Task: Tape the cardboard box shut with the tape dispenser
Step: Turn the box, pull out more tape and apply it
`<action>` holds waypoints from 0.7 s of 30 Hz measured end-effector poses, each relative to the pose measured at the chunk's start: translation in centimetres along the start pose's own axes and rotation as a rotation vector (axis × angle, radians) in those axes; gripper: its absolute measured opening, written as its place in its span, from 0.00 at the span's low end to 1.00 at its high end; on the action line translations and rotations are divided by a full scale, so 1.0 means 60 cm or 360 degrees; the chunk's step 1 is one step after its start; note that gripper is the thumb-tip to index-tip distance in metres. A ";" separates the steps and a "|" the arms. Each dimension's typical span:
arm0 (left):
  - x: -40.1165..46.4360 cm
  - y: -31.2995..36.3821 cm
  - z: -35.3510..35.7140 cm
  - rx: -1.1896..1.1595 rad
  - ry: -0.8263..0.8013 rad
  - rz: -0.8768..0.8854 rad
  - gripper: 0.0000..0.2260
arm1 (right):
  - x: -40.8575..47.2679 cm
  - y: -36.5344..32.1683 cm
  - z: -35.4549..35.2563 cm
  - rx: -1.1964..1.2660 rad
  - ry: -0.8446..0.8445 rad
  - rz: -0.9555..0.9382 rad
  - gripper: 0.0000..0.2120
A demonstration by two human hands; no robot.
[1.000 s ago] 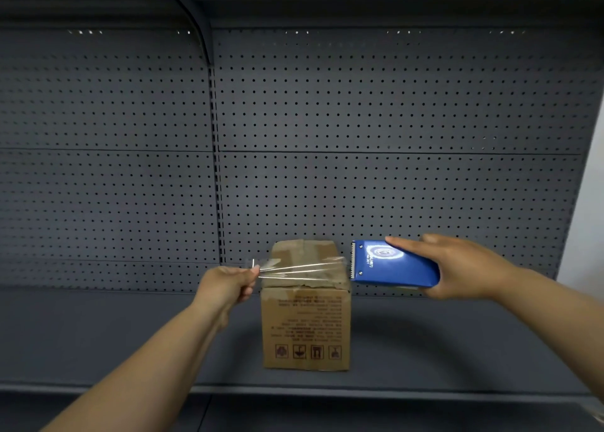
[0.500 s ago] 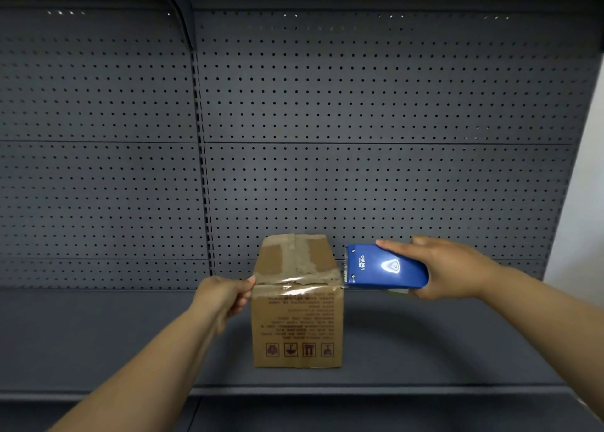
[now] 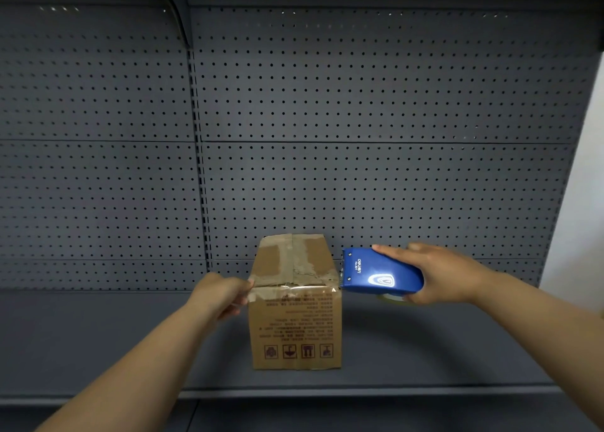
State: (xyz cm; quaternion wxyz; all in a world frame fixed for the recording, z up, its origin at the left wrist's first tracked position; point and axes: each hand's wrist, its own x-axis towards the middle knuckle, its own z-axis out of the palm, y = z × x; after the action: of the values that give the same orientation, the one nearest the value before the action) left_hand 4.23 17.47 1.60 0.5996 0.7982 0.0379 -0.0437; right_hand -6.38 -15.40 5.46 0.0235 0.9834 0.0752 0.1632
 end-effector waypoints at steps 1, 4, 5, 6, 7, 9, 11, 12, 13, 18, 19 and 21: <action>0.001 0.002 0.000 0.0060 0.0012 0.0015 0.11 | 0.000 0.000 0.000 0.0004 0.0005 0.0003 0.40; 0.002 0.005 -0.005 0.0218 0.0020 -0.0004 0.16 | 0.000 0.003 0.003 0.0023 0.0017 0.0006 0.40; 0.002 0.006 -0.010 0.0281 0.0020 -0.0027 0.21 | -0.001 0.004 0.005 0.0020 0.0016 -0.0004 0.40; 0.002 0.007 -0.014 0.0357 -0.0005 -0.0058 0.30 | -0.001 0.006 0.007 0.0015 0.0018 -0.0012 0.40; -0.002 0.011 -0.018 0.0478 -0.0018 -0.0063 0.37 | -0.001 0.006 0.008 0.0013 0.0023 -0.0011 0.40; -0.004 0.017 -0.019 0.1024 0.0139 0.0119 0.40 | -0.001 0.005 0.009 0.0003 0.0020 -0.0002 0.40; -0.011 0.030 -0.003 0.1654 0.0435 0.0724 0.32 | 0.002 0.003 0.011 -0.0019 -0.0005 -0.0006 0.40; -0.016 0.038 0.011 0.1754 0.0460 0.1102 0.27 | 0.003 0.002 0.012 -0.0021 -0.0008 -0.0012 0.40; -0.019 0.045 0.027 0.1755 0.0356 0.1385 0.25 | 0.005 0.003 0.013 -0.0017 -0.0011 -0.0015 0.40; -0.018 0.040 0.092 0.1853 -0.0266 0.1535 0.32 | 0.006 0.009 0.012 0.0039 -0.0080 -0.0005 0.40; -0.011 0.033 0.098 0.1873 -0.0274 0.1510 0.33 | 0.005 0.010 0.012 0.0039 -0.0092 -0.0001 0.41; -0.001 0.020 0.106 0.1891 -0.0215 0.1513 0.34 | 0.006 0.013 0.014 0.0046 -0.0137 0.0013 0.41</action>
State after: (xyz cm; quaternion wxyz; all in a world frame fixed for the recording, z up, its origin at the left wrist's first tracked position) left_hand 4.15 10.99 1.01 0.0248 0.9127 -0.3764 0.1574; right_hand -5.69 -16.14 4.84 0.0120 0.9901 0.0724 0.1196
